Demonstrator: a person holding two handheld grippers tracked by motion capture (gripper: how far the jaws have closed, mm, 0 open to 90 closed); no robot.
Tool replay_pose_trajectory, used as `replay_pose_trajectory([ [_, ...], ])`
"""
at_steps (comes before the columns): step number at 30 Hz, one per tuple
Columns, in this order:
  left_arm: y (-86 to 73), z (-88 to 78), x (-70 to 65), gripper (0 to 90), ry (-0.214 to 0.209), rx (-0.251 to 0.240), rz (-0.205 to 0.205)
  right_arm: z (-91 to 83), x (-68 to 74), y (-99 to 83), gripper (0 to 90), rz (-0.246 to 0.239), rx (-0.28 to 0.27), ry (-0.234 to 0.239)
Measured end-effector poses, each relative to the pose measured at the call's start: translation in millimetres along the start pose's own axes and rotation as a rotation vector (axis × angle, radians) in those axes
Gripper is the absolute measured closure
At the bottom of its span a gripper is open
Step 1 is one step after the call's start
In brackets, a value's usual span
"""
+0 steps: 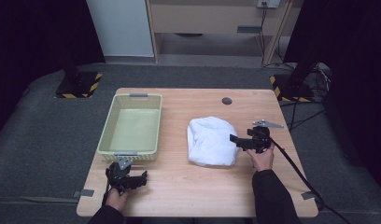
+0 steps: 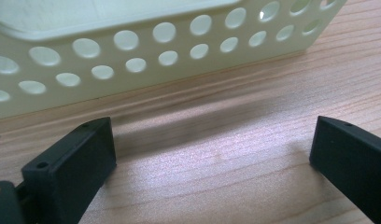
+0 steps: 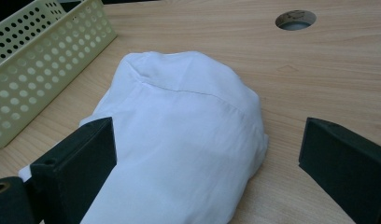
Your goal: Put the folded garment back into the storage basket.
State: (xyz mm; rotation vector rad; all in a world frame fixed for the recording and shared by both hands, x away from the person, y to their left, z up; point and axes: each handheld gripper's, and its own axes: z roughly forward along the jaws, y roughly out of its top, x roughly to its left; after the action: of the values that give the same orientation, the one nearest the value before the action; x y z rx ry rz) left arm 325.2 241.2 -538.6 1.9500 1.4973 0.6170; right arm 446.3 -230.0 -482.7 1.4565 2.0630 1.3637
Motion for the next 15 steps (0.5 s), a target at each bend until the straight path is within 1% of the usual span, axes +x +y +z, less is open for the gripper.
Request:
replay_pose_trajectory([
  [2,0.0,0.0,0.0,0.0,0.0,0.0,0.0,2.5,1.3,-0.1,4.1,-0.008,0.003,-0.005],
  [9,0.0,0.0,0.0,0.0,0.0,0.0,0.0,11.0,2.6,-0.2,4.1,-0.009,0.013,-0.005],
  [11,0.1,-0.1,0.0,0.0,0.0,0.002,0.0,15.2,1.6,-0.6,4.3,0.007,0.018,0.0],
  [15,0.1,-0.1,0.0,0.0,0.0,0.002,0.0,19.8,0.9,-1.8,4.3,0.01,0.027,-0.01],
])
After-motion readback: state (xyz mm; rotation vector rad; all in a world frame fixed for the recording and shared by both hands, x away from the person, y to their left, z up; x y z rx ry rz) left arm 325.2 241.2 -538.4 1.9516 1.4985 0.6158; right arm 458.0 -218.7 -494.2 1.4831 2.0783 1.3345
